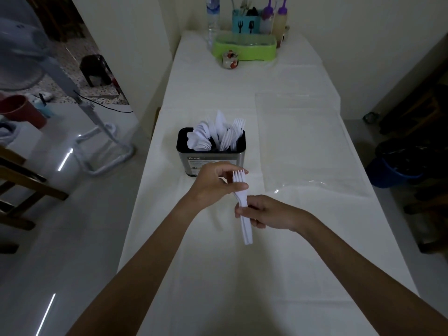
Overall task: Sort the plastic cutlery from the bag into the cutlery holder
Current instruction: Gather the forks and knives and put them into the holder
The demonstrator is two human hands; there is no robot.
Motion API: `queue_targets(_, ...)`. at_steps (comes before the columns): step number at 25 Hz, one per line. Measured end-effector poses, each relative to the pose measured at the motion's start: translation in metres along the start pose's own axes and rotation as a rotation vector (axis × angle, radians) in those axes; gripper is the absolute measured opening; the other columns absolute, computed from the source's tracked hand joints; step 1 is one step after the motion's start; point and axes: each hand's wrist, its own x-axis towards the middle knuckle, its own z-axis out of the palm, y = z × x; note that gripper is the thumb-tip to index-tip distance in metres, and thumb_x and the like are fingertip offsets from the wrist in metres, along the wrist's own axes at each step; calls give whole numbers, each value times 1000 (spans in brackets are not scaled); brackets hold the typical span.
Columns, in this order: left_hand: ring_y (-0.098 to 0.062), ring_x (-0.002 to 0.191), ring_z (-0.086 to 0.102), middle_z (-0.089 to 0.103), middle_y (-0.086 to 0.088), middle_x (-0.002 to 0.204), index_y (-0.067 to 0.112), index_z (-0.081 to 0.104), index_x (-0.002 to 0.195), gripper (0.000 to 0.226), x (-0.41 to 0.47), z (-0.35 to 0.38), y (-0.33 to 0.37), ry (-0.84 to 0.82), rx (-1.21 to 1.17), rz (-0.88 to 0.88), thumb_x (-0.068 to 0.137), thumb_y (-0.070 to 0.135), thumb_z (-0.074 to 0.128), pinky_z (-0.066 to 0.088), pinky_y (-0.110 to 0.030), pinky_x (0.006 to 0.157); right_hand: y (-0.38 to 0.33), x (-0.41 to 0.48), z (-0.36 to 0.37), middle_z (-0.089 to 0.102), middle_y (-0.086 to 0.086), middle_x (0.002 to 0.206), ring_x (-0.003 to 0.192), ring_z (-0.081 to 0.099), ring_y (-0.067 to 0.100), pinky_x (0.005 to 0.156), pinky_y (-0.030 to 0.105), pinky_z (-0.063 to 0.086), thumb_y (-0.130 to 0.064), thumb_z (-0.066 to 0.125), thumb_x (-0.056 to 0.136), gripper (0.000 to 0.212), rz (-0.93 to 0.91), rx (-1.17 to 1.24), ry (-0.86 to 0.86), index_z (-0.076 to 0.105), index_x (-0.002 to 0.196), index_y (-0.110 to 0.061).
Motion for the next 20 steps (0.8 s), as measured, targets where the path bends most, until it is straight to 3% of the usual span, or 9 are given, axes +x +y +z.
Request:
queue_targets(2,-3,73,59,67,1,91,15,67,108,35,1,-6,7,154,-22,31,75,7,75,51,-16,69,-7,5,-12,45,1,62,44,42,4,50,18,35,-21,47,98,19,-60,-9,95,59,89,-9)
queue_targets(5,1,83,61,66,7,99,17,66,103,19,5,-28,9,563,-27,142,84,13,67,46,-10,72,-26,19,-44,49,3,60,46,43,8,51,20,36,-20,46,98,23,-191,47,408,60,92,-2)
queue_targets(8,8,98,55,61,11,114,19,61,114,21,19,-57,-11,795,-95,76,94,20,54,39,-2,78,-45,42,-73,52,3,62,48,48,6,54,20,43,-18,47,97,21,-328,159,718,60,95,-1)
queue_targets(10,-1,115,51,56,2,129,16,55,125,29,34,-71,-36,821,-197,-49,98,21,45,40,-12,95,-50,62,-81,54,2,64,50,50,4,60,26,48,-17,50,96,21,-384,192,823,60,96,1)
queue_targets(12,-14,128,45,50,-3,139,13,49,133,36,49,-77,-62,757,-271,-191,100,21,39,35,-33,112,-48,82,-82,59,-1,70,54,55,5,64,32,50,-15,53,94,13,-391,175,857,60,94,-5)
queue_targets(14,-20,131,43,48,-6,142,12,46,137,39,60,-75,-79,671,-289,-265,101,23,37,30,-42,115,-39,99,-79,64,-1,81,66,61,14,68,30,49,-15,58,91,4,-373,88,860,60,89,-12)
queue_targets(17,-20,131,43,47,-5,142,12,43,139,40,68,-66,-83,639,-279,-266,102,20,33,31,-36,114,-22,110,-73,67,7,84,71,60,21,63,15,41,-21,69,83,16,-354,-94,867,62,85,-6)
queue_targets(20,-20,129,45,48,-7,141,9,41,140,40,68,-61,-84,653,-263,-217,102,15,31,34,-29,109,-17,110,-75,58,5,76,72,55,21,66,28,40,-26,76,75,33,-314,-268,860,56,89,-3)
